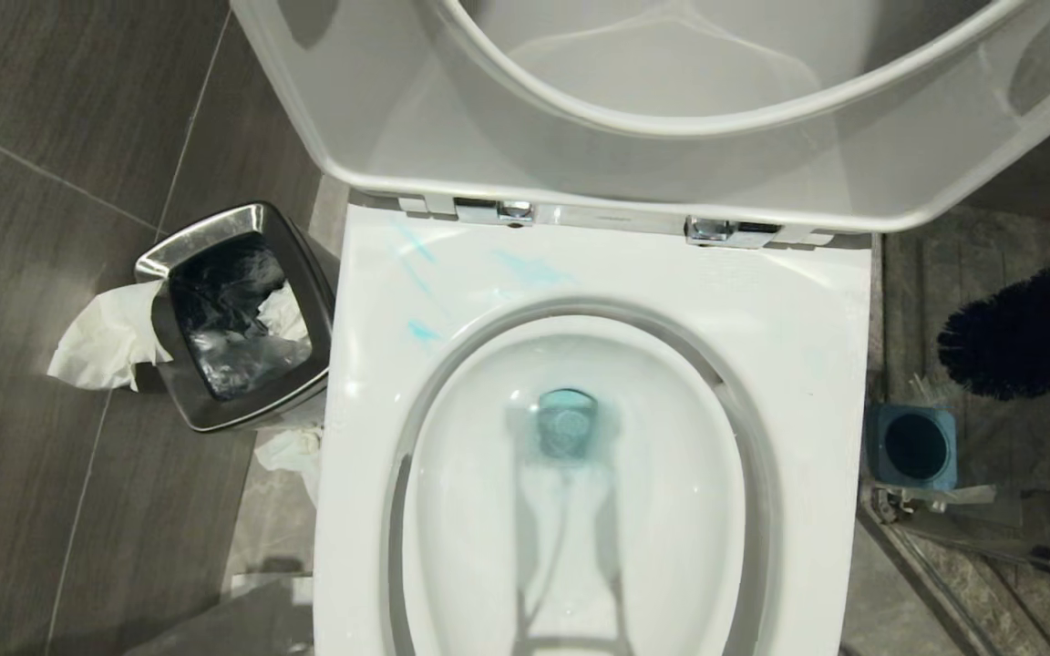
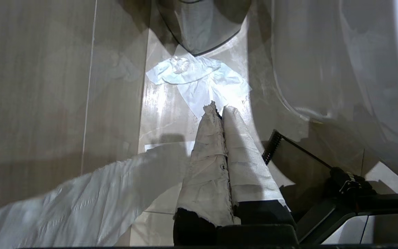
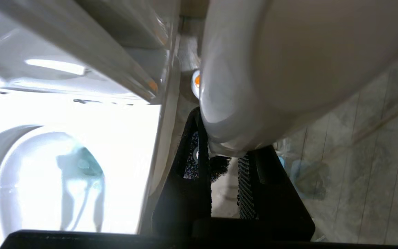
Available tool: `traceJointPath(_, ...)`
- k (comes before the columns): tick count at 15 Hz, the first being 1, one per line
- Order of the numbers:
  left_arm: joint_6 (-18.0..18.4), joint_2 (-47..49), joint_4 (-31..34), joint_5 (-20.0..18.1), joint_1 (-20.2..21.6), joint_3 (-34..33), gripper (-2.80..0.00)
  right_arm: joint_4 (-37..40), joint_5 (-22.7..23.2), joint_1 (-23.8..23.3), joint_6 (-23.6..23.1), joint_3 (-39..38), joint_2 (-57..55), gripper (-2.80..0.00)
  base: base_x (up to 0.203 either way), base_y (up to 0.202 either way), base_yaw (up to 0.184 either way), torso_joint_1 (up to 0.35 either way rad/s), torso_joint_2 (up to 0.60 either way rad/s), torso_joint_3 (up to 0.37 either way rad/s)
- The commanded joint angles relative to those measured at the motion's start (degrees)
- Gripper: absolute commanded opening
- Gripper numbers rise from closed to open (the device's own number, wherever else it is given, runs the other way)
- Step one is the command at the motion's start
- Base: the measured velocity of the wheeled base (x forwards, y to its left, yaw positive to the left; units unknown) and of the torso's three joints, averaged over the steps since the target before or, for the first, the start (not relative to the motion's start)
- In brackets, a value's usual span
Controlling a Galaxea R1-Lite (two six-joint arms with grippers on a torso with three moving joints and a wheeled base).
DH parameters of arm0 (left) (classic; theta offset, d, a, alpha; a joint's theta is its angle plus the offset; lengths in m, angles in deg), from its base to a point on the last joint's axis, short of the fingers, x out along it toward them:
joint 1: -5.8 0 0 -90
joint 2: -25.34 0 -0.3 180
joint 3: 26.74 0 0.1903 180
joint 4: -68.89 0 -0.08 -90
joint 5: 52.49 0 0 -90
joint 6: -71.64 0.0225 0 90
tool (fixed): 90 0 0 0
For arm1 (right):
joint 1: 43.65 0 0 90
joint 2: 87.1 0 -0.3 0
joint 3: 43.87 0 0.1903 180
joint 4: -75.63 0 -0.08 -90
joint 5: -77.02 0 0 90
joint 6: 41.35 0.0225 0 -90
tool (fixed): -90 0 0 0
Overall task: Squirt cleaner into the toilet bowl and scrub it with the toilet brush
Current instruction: Scrub the toilet bowl
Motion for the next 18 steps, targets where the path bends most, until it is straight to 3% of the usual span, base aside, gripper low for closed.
traceJointPath(1,0.0,0.0,0.0,0.0,0.0,-0.1,-2.80,0.2,0.2,0.0,0.1,0.3,0.3,-2.80,0.000,0.000,0.000,0.005,0.01,0.183)
traceJointPath(18,-0.1,0.0,0.0,0.0,0.0,-0.1,-2.80,2.3,0.1,0.0,0.1,0.8,0.2,-2.80,0.000,0.000,0.000,0.004,0.00,0.201)
